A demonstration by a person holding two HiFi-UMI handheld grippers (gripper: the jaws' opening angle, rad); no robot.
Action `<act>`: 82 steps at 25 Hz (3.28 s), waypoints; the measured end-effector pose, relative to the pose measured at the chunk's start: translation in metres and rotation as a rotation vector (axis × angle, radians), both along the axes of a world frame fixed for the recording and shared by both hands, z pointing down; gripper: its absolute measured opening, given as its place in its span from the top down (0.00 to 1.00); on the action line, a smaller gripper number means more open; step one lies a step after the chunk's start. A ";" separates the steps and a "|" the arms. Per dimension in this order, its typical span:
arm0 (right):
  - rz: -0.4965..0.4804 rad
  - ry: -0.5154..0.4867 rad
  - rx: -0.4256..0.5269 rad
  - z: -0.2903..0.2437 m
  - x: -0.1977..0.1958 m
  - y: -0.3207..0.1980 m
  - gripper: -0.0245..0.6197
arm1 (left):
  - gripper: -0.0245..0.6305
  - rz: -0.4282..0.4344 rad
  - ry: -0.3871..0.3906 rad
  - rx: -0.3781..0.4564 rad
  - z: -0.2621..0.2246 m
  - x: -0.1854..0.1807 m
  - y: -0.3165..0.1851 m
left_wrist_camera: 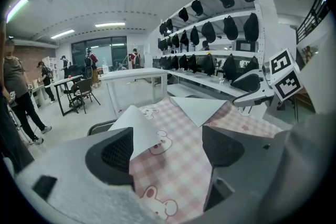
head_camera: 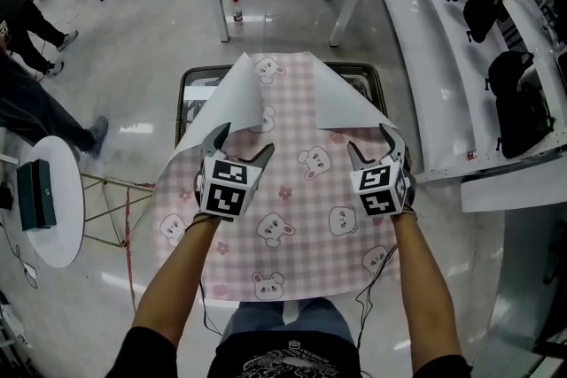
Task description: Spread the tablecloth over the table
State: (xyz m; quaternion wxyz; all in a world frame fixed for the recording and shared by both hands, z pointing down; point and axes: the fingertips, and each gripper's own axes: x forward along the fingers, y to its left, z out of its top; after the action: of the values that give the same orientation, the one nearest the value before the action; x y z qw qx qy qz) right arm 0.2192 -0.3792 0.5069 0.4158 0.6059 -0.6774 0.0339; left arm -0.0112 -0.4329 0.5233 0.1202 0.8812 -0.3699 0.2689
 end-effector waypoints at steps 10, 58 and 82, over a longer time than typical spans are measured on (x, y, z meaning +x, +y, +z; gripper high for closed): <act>-0.069 0.097 -0.050 0.002 0.023 -0.002 0.49 | 0.36 0.045 0.075 -0.032 -0.005 0.055 0.011; 0.059 -0.321 -0.073 0.110 0.167 -0.106 0.92 | 0.38 -0.099 -0.011 -0.080 0.024 0.176 -0.037; 0.132 -0.300 0.005 0.069 0.162 -0.097 0.69 | 0.37 -0.132 -0.038 -0.031 -0.005 0.128 -0.035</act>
State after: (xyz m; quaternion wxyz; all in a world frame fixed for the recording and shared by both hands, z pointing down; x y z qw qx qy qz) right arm 0.3812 -0.4765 0.5760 0.3053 0.6384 -0.6905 0.1495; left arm 0.1173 -0.4676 0.5186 0.1444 0.8477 -0.4249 0.2829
